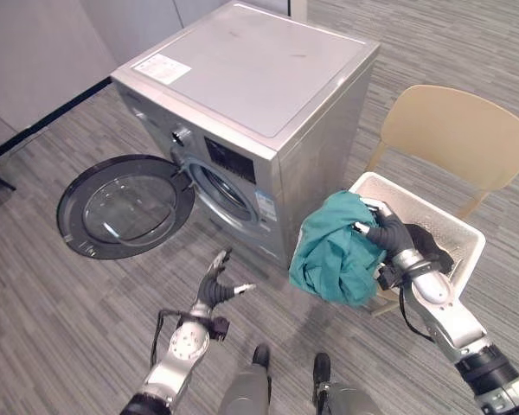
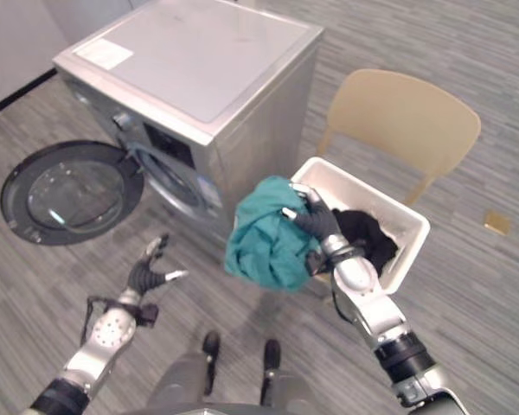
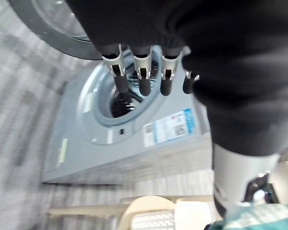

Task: Grab the laundry basket,head to the washer,open it,put in the laundry and shut it.

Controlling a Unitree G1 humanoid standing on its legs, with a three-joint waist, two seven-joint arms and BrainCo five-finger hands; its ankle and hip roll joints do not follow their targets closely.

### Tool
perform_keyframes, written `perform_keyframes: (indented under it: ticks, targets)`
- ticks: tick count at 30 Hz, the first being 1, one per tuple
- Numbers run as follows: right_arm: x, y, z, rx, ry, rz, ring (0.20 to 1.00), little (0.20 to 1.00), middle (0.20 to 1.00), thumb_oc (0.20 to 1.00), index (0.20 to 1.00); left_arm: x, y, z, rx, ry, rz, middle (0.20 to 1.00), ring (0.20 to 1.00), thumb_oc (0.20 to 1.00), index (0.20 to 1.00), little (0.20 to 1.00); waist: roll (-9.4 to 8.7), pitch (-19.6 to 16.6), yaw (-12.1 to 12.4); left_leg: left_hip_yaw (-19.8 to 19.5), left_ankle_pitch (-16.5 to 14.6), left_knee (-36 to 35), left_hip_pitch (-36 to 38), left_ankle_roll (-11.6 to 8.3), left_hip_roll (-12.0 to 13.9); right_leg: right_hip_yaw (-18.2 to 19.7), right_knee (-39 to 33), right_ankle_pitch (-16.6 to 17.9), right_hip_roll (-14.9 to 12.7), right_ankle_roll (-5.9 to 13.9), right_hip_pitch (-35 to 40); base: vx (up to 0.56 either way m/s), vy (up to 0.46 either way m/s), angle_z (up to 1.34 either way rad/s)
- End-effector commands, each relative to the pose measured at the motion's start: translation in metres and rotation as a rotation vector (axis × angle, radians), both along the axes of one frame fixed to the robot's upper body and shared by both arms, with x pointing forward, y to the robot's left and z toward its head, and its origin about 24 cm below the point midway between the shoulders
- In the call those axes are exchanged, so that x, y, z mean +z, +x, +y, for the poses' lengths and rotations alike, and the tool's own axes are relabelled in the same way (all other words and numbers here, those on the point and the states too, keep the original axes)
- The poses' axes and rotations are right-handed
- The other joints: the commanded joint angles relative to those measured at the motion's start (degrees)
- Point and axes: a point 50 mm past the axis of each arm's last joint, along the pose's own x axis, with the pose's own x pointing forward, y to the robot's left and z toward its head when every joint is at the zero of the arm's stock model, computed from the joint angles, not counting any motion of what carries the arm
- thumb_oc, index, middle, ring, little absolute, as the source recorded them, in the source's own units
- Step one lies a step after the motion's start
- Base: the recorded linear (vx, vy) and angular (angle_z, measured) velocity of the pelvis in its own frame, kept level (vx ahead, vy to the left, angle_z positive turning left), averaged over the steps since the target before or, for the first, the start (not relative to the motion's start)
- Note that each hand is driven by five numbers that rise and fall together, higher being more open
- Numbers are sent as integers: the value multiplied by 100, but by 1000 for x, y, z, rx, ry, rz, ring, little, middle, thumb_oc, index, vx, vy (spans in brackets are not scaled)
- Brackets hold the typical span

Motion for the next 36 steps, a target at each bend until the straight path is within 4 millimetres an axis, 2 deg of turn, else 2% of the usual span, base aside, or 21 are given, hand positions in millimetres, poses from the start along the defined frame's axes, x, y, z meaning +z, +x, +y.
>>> perform_keyframes:
  ticks: [1,6,9,10,11,12,14,15,16,17,19,20,24,25,26,27,29,30,32,33,36]
  targets:
    - [30,-2,15,70,57,-168,200,200,200,200,200,31,11,-23,-185,82,-175,1000,1000,1000,1000,1000,-223,-372,-199,496,333,-662,208,301,12,-109,-409,-614,-93,923,631,-3,111,45]
    - [27,5,23,88,51,-139,200,200,200,200,200,40,13,-40,-282,111,-210,1000,1000,1000,1000,1000,-256,-516,-215,461,351,-1129,488,300,-66,-185,-545,-490,-125,998,816,21,109,36]
    - [30,13,36,114,52,-140,200,200,200,200,200,58,21,-54,-355,148,-294,1000,1000,1000,1000,1000,-286,-575,-195,493,346,-1301,652,327,-104,-175,-568,-451,-145,1044,876,-1,97,-2]
    - [33,17,47,140,57,-141,200,200,200,200,200,74,27,-66,-418,205,-387,1000,1000,1000,1000,1000,-307,-647,-207,528,329,-1374,750,348,-116,-145,-558,-421,-155,1073,890,4,80,-1]
    - [34,17,47,139,58,-143,200,200,200,200,200,74,27,-67,-418,207,-389,1000,1000,1000,1000,1000,-310,-627,-194,538,332,-1388,771,349,-116,-135,-557,-422,-155,1075,899,17,98,0]
    - [39,21,56,164,70,-150,200,200,200,200,200,81,30,-77,-460,237,-431,1000,1000,1000,1000,1000,-324,-711,-219,579,314,-1450,863,367,-132,-114,-556,-408,-161,1095,922,13,47,-2]
    - [42,22,61,176,84,-156,200,200,200,200,200,86,34,-83,-478,266,-459,1000,1000,1000,1000,1000,-326,-730,-219,606,311,-1493,922,376,-136,-101,-557,-402,-163,1108,942,17,66,-8]
    - [46,23,73,214,112,-152,200,200,200,200,200,88,37,-90,-491,300,-482,1000,1000,1000,1000,1000,-323,-794,-247,650,294,-1536,1007,392,-146,-71,-552,-399,-165,1118,966,20,60,-15]
    - [46,23,73,214,112,-152,200,200,200,200,200,88,38,-90,-491,300,-483,1000,1000,1000,1000,1000,-323,-785,-240,655,295,-1543,1018,392,-145,-65,-553,-399,-164,1118,972,30,61,-21]
    - [46,21,83,244,157,-133,200,200,200,200,200,90,45,-96,-470,321,-496,1000,1000,1000,1000,1000,-315,-827,-278,685,284,-1568,1075,407,-146,-38,-553,-395,-167,1119,999,21,40,-19]
    - [45,20,88,259,173,-123,200,200,200,200,200,89,48,-99,-457,333,-500,1000,1000,1000,1000,1000,-305,-838,-294,704,273,-1578,1115,411,-151,-22,-555,-398,-162,1122,1014,23,36,-10]
    - [41,16,96,292,208,-95,200,200,200,200,200,88,52,-101,-428,349,-508,200,200,200,200,200,-286,-865,-329,734,261,-1593,1174,418,-141,-5,-557,-393,-169,1122,1035,27,27,-9]
    - [31,9,104,334,254,-33,200,200,200,200,200,82,54,-95,-363,338,-485,200,200,200,200,200,-259,-899,-353,773,251,-1620,1254,417,-130,5,-579,-392,-170,1114,1092,14,9,-8]
    - [29,8,104,338,253,-24,278,278,278,278,278,81,54,-92,-348,333,-480,200,200,200,200,200,-255,-902,-354,773,251,-1627,1264,418,-129,10,-592,-390,-168,1110,1103,7,-3,-17]
    - [27,7,103,344,256,-16,573,573,573,573,573,79,53,-88,-331,327,-470,200,200,200,200,200,-250,-913,-359,772,253,-1631,1273,416,-126,10,-600,-386,-165,1109,1117,9,-7,-11]
    - [25,6,101,345,254,-7,1000,1000,1000,1000,1000,77,53,-84,-307,318,-455,200,200,200,200,200,-245,-924,-359,775,254,-1631,1282,414,-120,8,-609,-385,-163,1106,1124,4,-10,-4]
    - [21,4,91,337,228,6,1000,1000,1000,1000,1000,70,52,-68,-243,292,-414,200,200,200,200,200,-240,-940,-358,767,269,-1631,1292,399,-117,-3,-649,-365,-163,1105,1145,0,0,0]
    - [20,4,91,338,228,7,1000,1000,1000,1000,1000,70,52,-68,-243,291,-413,200,200,200,200,200,-237,-943,-361,765,269,-1631,1293,399,-117,-5,-652,-363,-163,1105,1148,-21,-34,-1]
    - [19,2,73,316,136,-11,1000,1000,1000,1000,1000,65,50,-47,-179,290,-377,200,200,200,200,200,-237,-954,-361,752,303,-1631,1262,377,-114,-35,-693,-345,-159,1110,1151,0,0,0]
    - [18,2,73,316,136,-11,1000,1000,1000,1000,1000,65,50,-47,-179,289,-376,200,200,200,200,200,-234,-958,-364,749,304,-1631,1261,377,-114,-38,-694,-344,-159,1110,1152,-14,-25,5]
    - [16,-7,41,255,-35,-54,1000,1000,1000,1000,1000,54,40,-19,-109,295,-319,200,200,200,200,200,-215,-990,-388,743,327,-1631,1238,355,-107,-73,-728,-323,-160,1124,1155,-9,-30,7]
